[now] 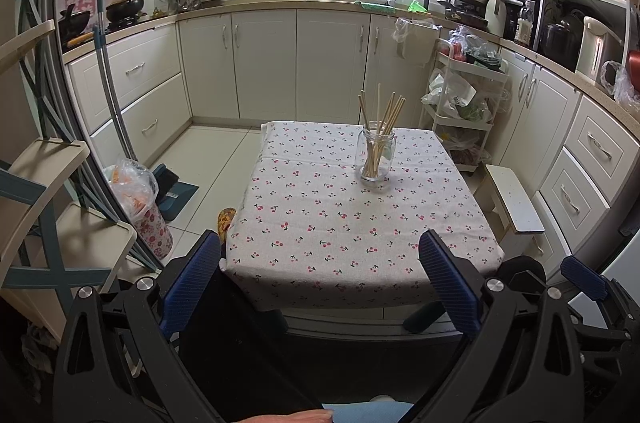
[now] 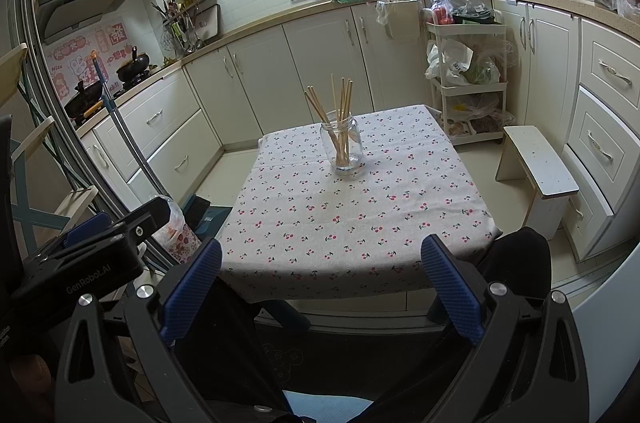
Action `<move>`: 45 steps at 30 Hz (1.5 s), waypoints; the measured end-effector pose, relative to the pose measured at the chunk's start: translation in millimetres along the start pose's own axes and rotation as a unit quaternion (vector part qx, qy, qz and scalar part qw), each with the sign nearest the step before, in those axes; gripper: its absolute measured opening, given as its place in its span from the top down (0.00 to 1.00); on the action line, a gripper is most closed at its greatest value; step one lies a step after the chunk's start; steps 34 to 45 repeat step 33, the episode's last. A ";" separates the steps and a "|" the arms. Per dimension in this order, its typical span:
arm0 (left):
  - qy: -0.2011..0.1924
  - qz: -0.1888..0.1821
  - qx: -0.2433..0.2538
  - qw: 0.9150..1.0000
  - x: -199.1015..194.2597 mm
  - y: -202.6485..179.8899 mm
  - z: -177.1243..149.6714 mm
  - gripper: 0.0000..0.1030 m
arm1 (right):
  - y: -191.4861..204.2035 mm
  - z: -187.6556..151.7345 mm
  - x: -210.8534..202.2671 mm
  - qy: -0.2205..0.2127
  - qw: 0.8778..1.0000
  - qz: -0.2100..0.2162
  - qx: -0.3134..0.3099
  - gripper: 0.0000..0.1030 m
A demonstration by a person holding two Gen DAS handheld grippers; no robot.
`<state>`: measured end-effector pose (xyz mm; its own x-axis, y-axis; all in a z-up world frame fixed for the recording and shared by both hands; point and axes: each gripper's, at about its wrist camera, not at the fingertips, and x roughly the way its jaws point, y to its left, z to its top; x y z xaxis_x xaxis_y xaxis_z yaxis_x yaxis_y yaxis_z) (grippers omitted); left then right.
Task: Organize utensils
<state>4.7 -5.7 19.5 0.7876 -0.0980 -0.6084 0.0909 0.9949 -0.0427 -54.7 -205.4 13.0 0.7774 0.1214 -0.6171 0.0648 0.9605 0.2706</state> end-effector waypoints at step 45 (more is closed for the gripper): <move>0.002 0.020 -0.009 1.000 3.4 11.8 -3.8 0.07 | 9.9 -11.5 -1.5 0.000 1.000 0.000 0.000 0.07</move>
